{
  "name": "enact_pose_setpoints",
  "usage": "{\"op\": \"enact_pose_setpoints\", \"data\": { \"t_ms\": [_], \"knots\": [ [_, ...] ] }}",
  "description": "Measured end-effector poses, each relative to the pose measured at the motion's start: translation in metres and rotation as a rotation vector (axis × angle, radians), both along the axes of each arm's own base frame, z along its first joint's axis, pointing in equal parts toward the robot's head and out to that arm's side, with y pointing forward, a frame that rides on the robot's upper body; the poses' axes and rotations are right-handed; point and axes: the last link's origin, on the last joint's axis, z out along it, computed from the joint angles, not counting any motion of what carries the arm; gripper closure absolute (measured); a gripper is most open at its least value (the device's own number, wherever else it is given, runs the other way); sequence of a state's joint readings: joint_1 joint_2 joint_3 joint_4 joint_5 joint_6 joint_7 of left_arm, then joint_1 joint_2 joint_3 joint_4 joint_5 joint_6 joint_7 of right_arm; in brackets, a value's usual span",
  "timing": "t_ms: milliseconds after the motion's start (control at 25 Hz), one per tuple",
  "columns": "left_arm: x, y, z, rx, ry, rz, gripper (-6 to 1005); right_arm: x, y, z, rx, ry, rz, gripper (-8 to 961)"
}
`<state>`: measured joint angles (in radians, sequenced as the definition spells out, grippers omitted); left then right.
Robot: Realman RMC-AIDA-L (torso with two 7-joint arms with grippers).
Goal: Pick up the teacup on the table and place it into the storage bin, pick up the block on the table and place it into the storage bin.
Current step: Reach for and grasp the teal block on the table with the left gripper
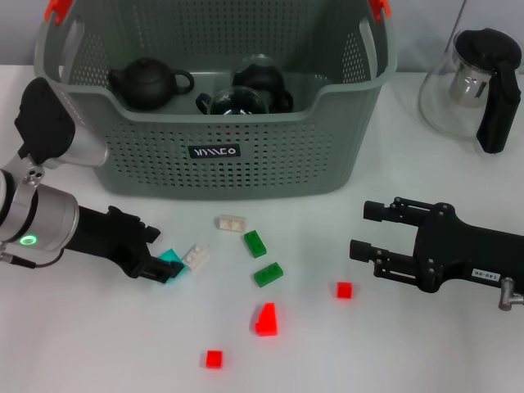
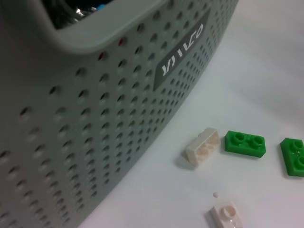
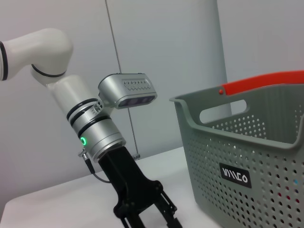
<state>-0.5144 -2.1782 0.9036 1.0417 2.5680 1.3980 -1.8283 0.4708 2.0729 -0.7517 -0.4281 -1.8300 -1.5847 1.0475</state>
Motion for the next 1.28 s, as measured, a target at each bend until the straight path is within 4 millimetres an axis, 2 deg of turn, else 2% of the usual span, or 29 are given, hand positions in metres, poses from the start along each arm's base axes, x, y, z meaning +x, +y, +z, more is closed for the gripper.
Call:
{"op": "enact_pose_setpoints", "data": {
  "t_ms": [560,920,1120,1280],
  "knots": [
    [0.003,-0.004,-0.004,-0.039,0.008,-0.023,260,-0.001,0.003,0.0,0.007,-0.005,0.007,270],
    [0.013,-0.003,0.016,-0.011,0.032,-0.058,267,-0.001,0.002,0.001,0.007,-0.003,0.004,270],
    [0.017,-0.01,0.026,-0.011,0.026,-0.059,267,-0.001,0.002,0.0,0.004,0.0,0.001,270],
    [0.008,-0.015,0.017,-0.009,0.007,-0.029,268,0.0,0.0,-0.001,0.007,0.001,-0.002,270]
  ]
}}
